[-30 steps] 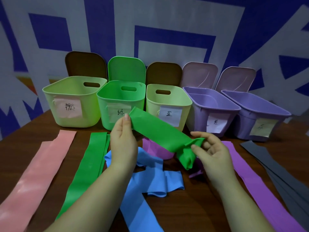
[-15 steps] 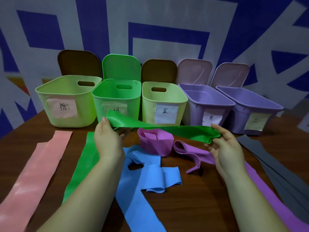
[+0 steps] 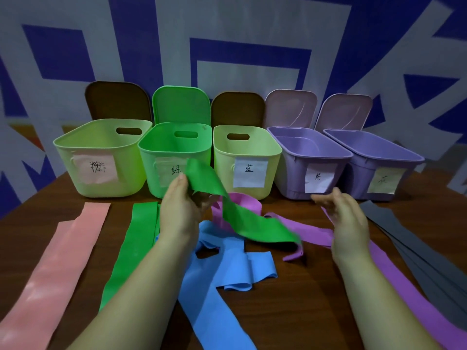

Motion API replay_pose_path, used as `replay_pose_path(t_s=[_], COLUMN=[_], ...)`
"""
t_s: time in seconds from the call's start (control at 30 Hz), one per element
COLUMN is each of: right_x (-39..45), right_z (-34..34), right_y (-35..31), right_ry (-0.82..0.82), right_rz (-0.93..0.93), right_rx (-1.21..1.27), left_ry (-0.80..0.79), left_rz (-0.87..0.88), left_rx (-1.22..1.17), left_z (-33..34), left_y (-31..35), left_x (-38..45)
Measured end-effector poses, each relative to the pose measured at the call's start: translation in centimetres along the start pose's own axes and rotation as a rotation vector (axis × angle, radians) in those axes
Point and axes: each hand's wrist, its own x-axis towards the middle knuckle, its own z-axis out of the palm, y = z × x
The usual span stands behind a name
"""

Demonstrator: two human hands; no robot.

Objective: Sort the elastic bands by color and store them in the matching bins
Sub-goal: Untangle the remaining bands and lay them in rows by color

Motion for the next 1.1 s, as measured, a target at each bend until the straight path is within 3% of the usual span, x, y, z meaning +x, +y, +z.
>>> replay_pose_path(t_s=[0.07,0.23,0.33,0.47,0.6,0.8,0.9,1.1], right_x=[-0.9,-3.7,-4.5,-4.3,-4.6,-4.2,-3.0,-1.8], right_z=[0.8,3.5,4.1,3.7,3.8,3.0,1.9,0.7], right_y=[-0.4,-0.2,-0.6,-0.6,-0.6,-1.0,-0.4,0.2], right_ry=[-0.111,-0.592,-0.687,-0.683,-0.777,-0.777,-0.718,-0.656], right_rz=[-0.097,-0.218,-0.155,-0.072,0.012,-0.043,-0.122,-0.086], right_rx=[-0.074,-0.193,-0.08,-0.063,-0.088,-0.485,-0.752,-0.799], left_ry=[-0.144,-0.508,-0.618,-0.472,-0.343,-0.133,0.071,0.333], left_rz=[-0.04,-0.107,-0.001,0.247,0.383,0.514,0.531,0.438], left_rx=[0.058,0.231,0.338,0.443,0.505,0.471,0.355,0.188], left_z=[0.4,1.6,1.9,1.7,1.3,0.6,0.0,-1.8], left_y=[-0.2,-0.5,-0.6,-1.1,-1.2,-0.2,1.1,1.8], left_x=[-0.6,-3.6,-4.5,-4.0,-3.7,-2.9,-2.0,0.3])
